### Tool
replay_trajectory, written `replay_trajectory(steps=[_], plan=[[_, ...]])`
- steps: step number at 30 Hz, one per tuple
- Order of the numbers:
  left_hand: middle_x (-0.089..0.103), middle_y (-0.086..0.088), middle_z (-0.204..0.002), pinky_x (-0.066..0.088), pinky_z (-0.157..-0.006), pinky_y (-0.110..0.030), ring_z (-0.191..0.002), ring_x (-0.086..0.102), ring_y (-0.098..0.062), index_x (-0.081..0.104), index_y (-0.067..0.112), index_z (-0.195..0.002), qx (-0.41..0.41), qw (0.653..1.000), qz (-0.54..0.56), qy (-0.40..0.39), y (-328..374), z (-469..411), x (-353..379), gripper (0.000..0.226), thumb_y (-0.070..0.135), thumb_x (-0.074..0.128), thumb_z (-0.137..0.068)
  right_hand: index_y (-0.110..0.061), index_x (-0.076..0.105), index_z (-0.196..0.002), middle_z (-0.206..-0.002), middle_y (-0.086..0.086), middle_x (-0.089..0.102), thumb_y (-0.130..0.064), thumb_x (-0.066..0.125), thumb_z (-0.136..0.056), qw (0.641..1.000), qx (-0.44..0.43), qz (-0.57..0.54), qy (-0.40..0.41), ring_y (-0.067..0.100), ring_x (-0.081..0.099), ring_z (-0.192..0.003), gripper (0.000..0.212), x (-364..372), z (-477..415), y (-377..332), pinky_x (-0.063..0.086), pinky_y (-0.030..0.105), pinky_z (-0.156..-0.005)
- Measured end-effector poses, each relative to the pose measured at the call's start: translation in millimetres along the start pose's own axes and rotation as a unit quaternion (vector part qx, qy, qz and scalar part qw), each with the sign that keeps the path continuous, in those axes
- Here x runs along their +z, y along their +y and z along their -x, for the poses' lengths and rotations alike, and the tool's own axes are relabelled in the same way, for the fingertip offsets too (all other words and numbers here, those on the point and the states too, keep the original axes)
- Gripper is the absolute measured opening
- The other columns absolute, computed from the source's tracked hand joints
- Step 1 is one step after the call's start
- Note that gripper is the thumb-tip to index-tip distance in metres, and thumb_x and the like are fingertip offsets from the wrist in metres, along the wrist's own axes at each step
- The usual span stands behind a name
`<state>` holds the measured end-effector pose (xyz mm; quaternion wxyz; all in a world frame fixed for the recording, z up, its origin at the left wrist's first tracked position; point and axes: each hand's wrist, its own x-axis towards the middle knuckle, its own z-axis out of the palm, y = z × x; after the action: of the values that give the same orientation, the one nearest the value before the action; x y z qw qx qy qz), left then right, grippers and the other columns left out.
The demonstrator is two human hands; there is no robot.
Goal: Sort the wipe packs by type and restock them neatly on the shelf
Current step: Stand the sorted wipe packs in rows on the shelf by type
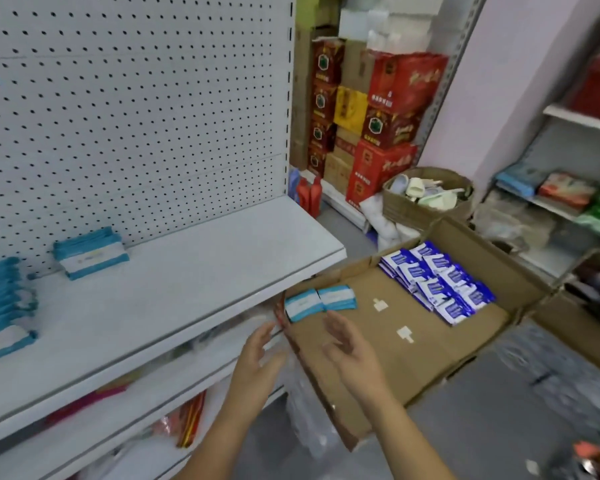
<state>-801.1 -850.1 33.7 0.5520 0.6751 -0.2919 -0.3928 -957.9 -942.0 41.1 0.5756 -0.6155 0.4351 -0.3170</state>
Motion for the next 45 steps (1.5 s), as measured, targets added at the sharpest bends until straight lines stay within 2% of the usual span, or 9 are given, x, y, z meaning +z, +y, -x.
replay_trajectory(steps=[7, 10, 14, 19, 27, 32, 37, 42, 45], plan=[[0.057, 0.012, -0.137, 0.042, -0.101, -0.019, -0.126, 0.053, -0.001, 0.054, 0.031, -0.136, -0.033, 0.999, -0.035, 0.018, -27.4, -14.9, 116.8, 0.05, 0.013, 0.068, -0.091, -0.018, 0.052, -0.135, -0.131, -0.002, 0.062, 0.007, 0.064, -0.088, 0.998, 0.049, 0.002, -0.037, 0.01, 0.057, -0.123, 0.055, -118.7, -33.0, 53.3, 0.047, 0.037, -0.106], [0.053, 0.012, -0.136, 0.039, -0.091, -0.008, -0.127, 0.05, -0.005, 0.05, 0.028, -0.141, -0.071, 0.996, -0.038, 0.029, -37.3, -20.7, 147.0, 0.051, 0.013, 0.064, -0.094, -0.021, 0.053, -0.131, -0.129, 0.001, 0.063, 0.006, 0.065, -0.087, 0.996, 0.075, 0.013, -0.047, 0.012, 0.059, -0.121, 0.053, -144.0, -50.7, 74.3, 0.05, 0.028, -0.098], [0.054, 0.003, -0.141, 0.046, -0.107, -0.03, -0.131, 0.051, -0.012, 0.051, 0.022, -0.14, -0.109, 0.992, -0.016, 0.061, -57.1, -44.8, 170.4, 0.052, 0.005, 0.063, -0.093, -0.021, 0.056, -0.126, -0.124, 0.003, 0.065, 0.007, 0.066, -0.086, 0.992, 0.099, 0.026, -0.068, 0.013, 0.061, -0.115, 0.05, -157.3, -84.3, 98.1, 0.05, 0.018, -0.087], [0.054, 0.005, -0.135, 0.043, -0.108, -0.032, -0.127, 0.051, -0.013, 0.05, 0.02, -0.141, -0.149, 0.984, -0.011, 0.101, -83.6, -108.3, 185.4, 0.048, 0.013, 0.063, -0.096, -0.019, 0.057, -0.128, -0.121, -0.002, 0.066, 0.003, 0.066, -0.088, 0.987, 0.129, 0.055, -0.072, 0.008, 0.062, -0.113, 0.046, -162.5, -138.5, 122.7, 0.049, 0.011, -0.084], [0.061, -0.014, -0.125, 0.045, -0.103, -0.042, -0.117, 0.057, -0.029, 0.057, 0.0, -0.129, -0.222, 0.951, -0.039, 0.211, -122.5, -197.3, 191.4, 0.032, 0.01, 0.057, -0.099, -0.021, 0.059, -0.12, -0.108, -0.003, 0.067, 0.004, 0.065, -0.086, 0.971, 0.179, 0.139, -0.081, 0.015, 0.063, -0.101, 0.042, -164.4, -232.8, 165.8, 0.046, 0.021, -0.09], [0.065, -0.007, -0.125, 0.051, -0.099, -0.04, -0.116, 0.063, -0.022, 0.059, 0.017, -0.127, -0.156, 0.953, -0.08, 0.245, -167.9, -252.6, 181.3, 0.039, 0.039, 0.055, -0.095, -0.026, 0.051, -0.125, -0.109, -0.007, 0.065, -0.014, 0.067, -0.09, 0.966, 0.172, 0.17, -0.097, 0.005, 0.061, -0.096, 0.04, -147.3, -301.4, 189.2, 0.044, 0.008, -0.074], [0.046, -0.013, -0.147, 0.039, -0.113, -0.048, -0.134, 0.047, -0.03, 0.038, 0.015, -0.148, -0.241, 0.905, -0.12, 0.331, -169.1, -295.1, 210.7, 0.073, 0.06, 0.047, -0.091, -0.011, 0.053, -0.126, -0.121, 0.006, 0.063, -0.023, 0.074, -0.086, 0.951, 0.163, 0.249, -0.086, 0.015, 0.059, -0.099, 0.046, -127.5, -366.8, 223.7, 0.05, 0.024, -0.082], [0.033, -0.017, -0.153, 0.028, -0.112, -0.053, -0.139, 0.032, -0.037, 0.023, 0.012, -0.155, -0.304, 0.845, -0.252, 0.361, -182.4, -321.5, 226.0, 0.081, 0.055, 0.055, -0.094, -0.022, 0.059, -0.116, -0.109, 0.001, 0.064, -0.069, 0.08, -0.055, 0.928, 0.201, 0.298, -0.095, 0.019, 0.066, -0.093, 0.08, -124.8, -407.5, 278.4, 0.058, 0.041, -0.084], [0.04, -0.018, -0.144, 0.032, -0.107, -0.052, -0.133, 0.038, -0.037, 0.029, 0.013, -0.15, -0.33, 0.83, -0.274, 0.357, -196.0, -330.3, 224.6, 0.087, 0.054, 0.068, -0.085, -0.024, 0.058, -0.103, -0.099, -0.004, 0.065, -0.054, 0.087, -0.061, 0.935, 0.203, 0.273, -0.103, 0.017, 0.066, -0.089, 0.059, -123.8, -413.5, 280.8, 0.058, 0.039, -0.08]])
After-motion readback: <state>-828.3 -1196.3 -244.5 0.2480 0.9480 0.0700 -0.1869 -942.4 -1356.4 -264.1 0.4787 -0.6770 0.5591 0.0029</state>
